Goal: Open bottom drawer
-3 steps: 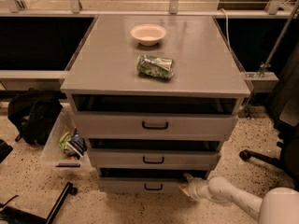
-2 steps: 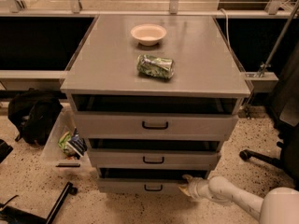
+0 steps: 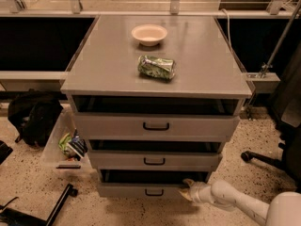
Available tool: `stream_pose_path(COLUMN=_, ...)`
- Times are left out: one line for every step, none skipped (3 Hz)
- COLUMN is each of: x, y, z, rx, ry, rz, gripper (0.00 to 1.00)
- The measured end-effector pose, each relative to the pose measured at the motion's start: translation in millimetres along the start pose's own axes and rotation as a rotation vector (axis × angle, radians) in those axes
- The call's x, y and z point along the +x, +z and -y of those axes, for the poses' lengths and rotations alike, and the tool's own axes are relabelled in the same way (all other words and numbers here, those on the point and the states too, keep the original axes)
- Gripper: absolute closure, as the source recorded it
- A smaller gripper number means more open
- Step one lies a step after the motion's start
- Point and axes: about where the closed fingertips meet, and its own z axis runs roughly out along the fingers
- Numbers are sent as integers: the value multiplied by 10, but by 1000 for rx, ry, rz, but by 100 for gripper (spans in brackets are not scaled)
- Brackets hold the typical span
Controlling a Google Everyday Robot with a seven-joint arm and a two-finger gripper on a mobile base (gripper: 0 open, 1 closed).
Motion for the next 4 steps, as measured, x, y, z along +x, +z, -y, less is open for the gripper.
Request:
stream_pose_path(x=-5, y=-26, z=8, rx=0, ry=0, rz=0, gripper=100)
stream_pose_path(x=108, y=-70, z=-197, rx=-6, ry=5, rz=8, gripper=100)
stream_pose_path(x=78, y=-125, z=-199, rx=-6, ry=5, rz=9, gripper=100)
stream_pose_path(x=98, y=-123, z=-287, rx=-8, ry=-1, rz=14, gripper=100)
